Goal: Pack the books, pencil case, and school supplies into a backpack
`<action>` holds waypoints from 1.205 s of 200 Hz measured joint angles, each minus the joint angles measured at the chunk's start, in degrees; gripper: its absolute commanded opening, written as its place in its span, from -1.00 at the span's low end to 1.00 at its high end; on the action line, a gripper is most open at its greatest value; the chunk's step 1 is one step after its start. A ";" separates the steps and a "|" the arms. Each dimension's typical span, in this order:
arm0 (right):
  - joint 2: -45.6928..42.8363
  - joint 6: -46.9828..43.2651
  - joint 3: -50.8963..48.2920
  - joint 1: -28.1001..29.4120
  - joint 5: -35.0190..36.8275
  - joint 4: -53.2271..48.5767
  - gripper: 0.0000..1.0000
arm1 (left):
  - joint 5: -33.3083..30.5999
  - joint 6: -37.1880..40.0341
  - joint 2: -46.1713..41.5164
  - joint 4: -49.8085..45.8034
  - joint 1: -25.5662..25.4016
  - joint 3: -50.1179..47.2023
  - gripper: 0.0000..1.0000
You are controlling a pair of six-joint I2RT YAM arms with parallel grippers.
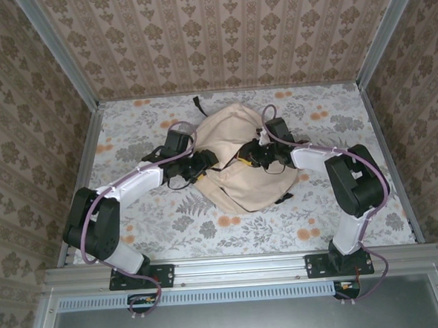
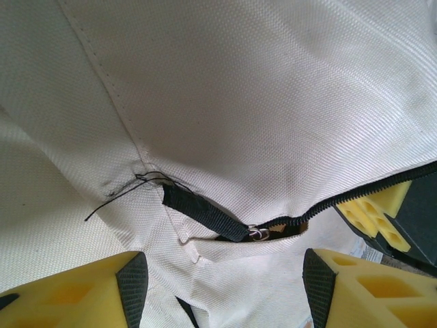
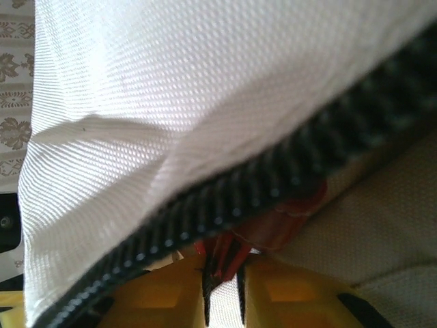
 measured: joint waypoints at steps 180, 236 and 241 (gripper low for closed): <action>-5.14 -35.06 24.81 23.69 36.74 -44.68 0.11 | -1.53 4.50 -15.54 -8.50 20.90 -11.13 0.54; 11.39 -47.12 39.54 30.71 46.07 -52.00 0.09 | -1.42 6.91 -20.55 -11.72 26.08 -14.80 0.80; 12.41 -47.98 40.44 30.75 46.75 -52.39 0.09 | -1.40 7.06 -20.72 -11.89 26.16 -14.95 0.81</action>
